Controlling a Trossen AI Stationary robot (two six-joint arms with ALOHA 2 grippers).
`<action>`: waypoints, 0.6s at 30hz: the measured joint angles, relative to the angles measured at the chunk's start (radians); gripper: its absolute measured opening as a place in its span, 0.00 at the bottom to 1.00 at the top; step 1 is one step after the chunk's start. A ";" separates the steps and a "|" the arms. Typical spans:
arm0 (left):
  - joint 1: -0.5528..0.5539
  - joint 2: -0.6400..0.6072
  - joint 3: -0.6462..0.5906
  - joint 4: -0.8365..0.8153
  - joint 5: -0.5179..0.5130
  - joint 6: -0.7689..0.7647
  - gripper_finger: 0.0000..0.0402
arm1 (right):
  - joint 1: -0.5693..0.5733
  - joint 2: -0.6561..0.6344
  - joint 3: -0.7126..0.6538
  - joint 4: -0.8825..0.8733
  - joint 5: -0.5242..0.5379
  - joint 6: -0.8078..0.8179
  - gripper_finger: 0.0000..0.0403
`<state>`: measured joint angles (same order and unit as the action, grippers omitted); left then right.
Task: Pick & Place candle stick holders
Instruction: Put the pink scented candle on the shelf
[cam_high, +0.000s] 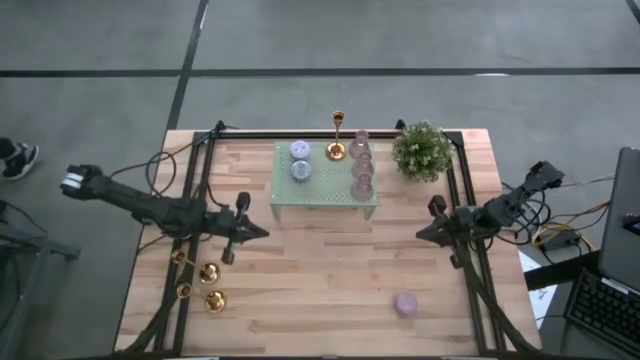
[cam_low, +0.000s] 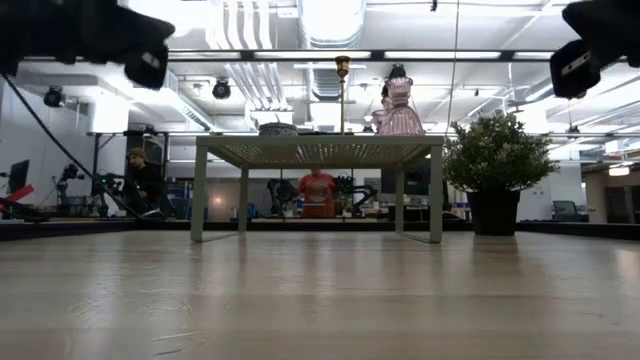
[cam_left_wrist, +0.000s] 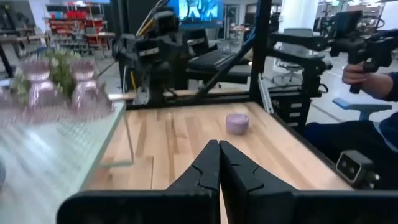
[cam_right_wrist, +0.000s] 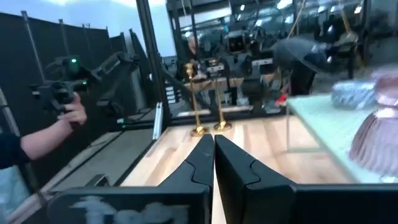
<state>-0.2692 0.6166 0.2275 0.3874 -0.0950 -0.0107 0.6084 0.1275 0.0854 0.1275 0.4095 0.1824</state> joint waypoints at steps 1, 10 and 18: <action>0.005 -0.014 -0.019 0.001 0.002 -0.013 0.01 | 0.000 0.012 -0.004 0.001 -0.015 0.022 0.02; 0.023 -0.147 -0.131 0.006 0.029 -0.037 0.01 | 0.002 0.217 0.000 0.201 -0.238 0.199 0.02; 0.023 -0.239 -0.218 0.002 0.068 -0.079 0.01 | 0.031 0.499 0.172 0.070 -0.253 0.343 0.10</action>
<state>-0.2458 0.3778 0.0093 0.3895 -0.0273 -0.0896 0.6390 0.6266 0.2578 0.1976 0.1560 0.5251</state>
